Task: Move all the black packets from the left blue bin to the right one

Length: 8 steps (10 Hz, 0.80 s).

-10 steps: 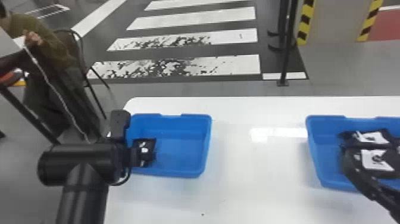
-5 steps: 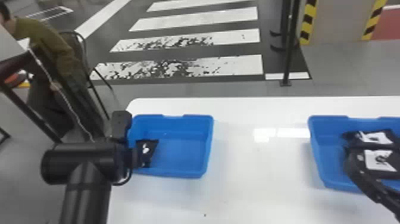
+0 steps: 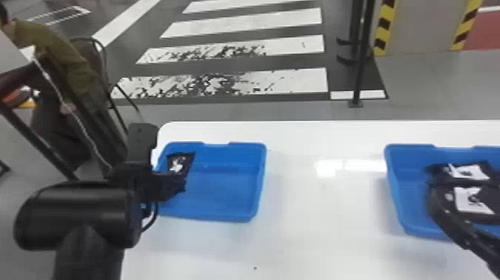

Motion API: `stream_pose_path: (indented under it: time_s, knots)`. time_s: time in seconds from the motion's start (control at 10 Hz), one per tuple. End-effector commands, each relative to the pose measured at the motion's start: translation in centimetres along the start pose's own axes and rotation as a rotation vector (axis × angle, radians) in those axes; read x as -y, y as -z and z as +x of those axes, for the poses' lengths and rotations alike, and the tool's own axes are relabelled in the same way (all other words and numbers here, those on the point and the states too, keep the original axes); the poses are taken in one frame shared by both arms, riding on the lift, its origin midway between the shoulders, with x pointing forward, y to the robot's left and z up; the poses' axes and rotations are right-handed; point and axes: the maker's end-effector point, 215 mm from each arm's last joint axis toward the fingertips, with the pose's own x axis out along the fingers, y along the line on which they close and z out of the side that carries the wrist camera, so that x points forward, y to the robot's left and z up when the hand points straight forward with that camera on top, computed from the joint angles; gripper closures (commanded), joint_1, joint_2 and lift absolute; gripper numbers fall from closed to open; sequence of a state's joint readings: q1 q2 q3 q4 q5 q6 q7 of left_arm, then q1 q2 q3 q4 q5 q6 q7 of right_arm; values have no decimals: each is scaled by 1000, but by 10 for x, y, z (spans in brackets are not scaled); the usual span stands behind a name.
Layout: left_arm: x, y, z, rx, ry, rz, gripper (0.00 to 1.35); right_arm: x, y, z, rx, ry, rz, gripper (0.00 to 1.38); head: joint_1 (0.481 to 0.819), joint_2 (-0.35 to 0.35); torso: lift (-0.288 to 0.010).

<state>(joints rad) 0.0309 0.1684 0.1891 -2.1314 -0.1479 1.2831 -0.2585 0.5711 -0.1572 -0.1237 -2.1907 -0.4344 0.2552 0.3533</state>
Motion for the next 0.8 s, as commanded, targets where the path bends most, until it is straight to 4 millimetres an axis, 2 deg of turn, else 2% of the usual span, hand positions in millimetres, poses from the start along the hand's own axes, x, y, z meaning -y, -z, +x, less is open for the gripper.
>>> stream_pose_path:
  time_s: [0.0,0.2,0.4,0.5,0.7]
  knots:
    - [26,-27,-17,93,49,42,1213,-13,-4,7,10,-34,10,165,695,217,-140]
    - [97,-48,-31,169,205,94,1213,-43,-11,18,28,-107,45,165,695,183,-140]
    - [187,-60,-52,225,397,159,1213,-84,-4,36,11,-209,87,165,695,131,-140]
    - [219,-59,-62,234,468,181,1213,-94,-1,44,5,-241,95,165,695,100,-140]
    - [280,-50,-84,240,608,231,1213,-96,-1,58,11,-258,107,165,695,55,-140]
